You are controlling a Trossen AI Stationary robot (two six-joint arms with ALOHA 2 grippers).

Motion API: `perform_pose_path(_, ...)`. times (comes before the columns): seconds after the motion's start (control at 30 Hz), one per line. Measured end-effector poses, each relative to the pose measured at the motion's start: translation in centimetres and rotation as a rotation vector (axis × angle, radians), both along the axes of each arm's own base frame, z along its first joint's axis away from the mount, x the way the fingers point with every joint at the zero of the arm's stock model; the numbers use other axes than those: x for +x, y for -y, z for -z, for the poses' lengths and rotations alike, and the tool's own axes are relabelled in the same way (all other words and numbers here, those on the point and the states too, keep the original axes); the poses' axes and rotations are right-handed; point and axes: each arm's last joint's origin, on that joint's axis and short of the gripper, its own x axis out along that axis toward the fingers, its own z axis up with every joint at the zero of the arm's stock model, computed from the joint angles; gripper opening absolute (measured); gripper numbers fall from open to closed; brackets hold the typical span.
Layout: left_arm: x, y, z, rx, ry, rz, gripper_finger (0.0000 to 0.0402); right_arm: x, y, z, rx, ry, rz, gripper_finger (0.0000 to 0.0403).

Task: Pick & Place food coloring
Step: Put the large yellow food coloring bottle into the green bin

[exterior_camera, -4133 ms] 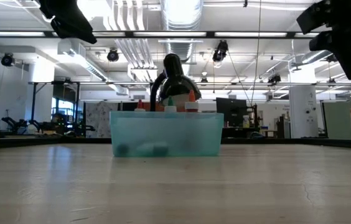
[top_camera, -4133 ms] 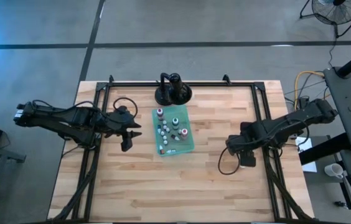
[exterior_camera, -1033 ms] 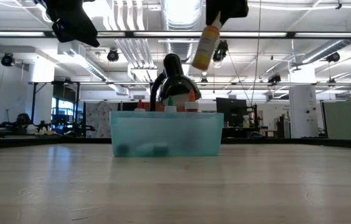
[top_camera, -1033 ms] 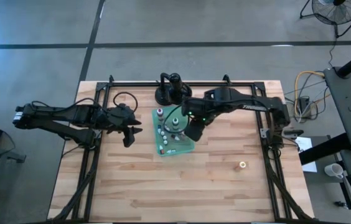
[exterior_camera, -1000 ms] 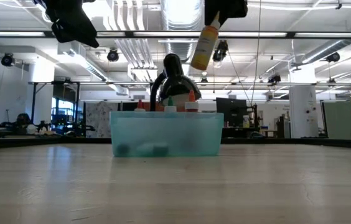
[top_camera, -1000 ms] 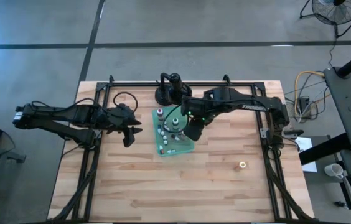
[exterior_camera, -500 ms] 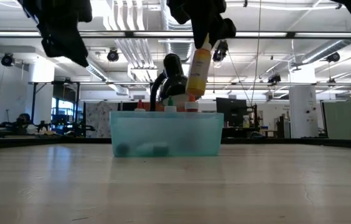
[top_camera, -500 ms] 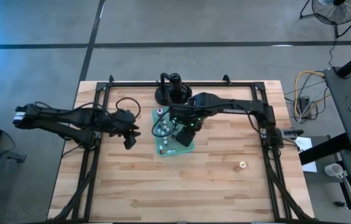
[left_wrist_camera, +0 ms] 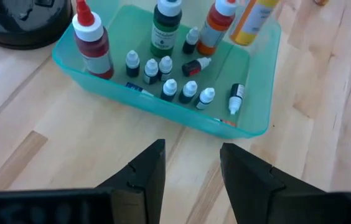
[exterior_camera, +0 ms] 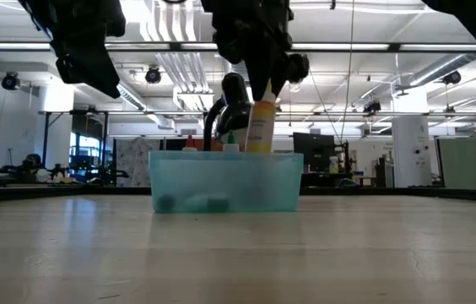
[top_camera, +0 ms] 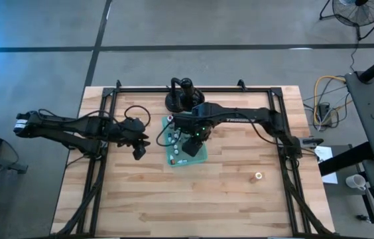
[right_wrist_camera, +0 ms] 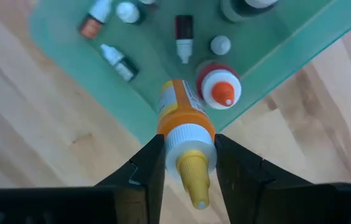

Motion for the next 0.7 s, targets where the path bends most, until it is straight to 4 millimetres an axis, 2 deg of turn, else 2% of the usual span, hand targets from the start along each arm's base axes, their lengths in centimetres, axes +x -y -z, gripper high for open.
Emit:
perform_pose_path(0.33,0.6,0.0,-0.7,0.030,0.090,0.022,0.0126,-0.2,0.1,4.4,0.032,-0.091,0.005,0.0112)
perform_pose_path(0.5,0.6,0.0,-0.7,0.030,0.092,0.022,0.0126,-0.2,-0.3,4.8,0.032,-0.088,0.001,0.0128)
perform_pose_path(0.7,0.6,0.0,-0.7,0.033,0.091,0.025,0.0126,0.1,-0.6,4.8,0.031,-0.065,-0.004,0.0175)
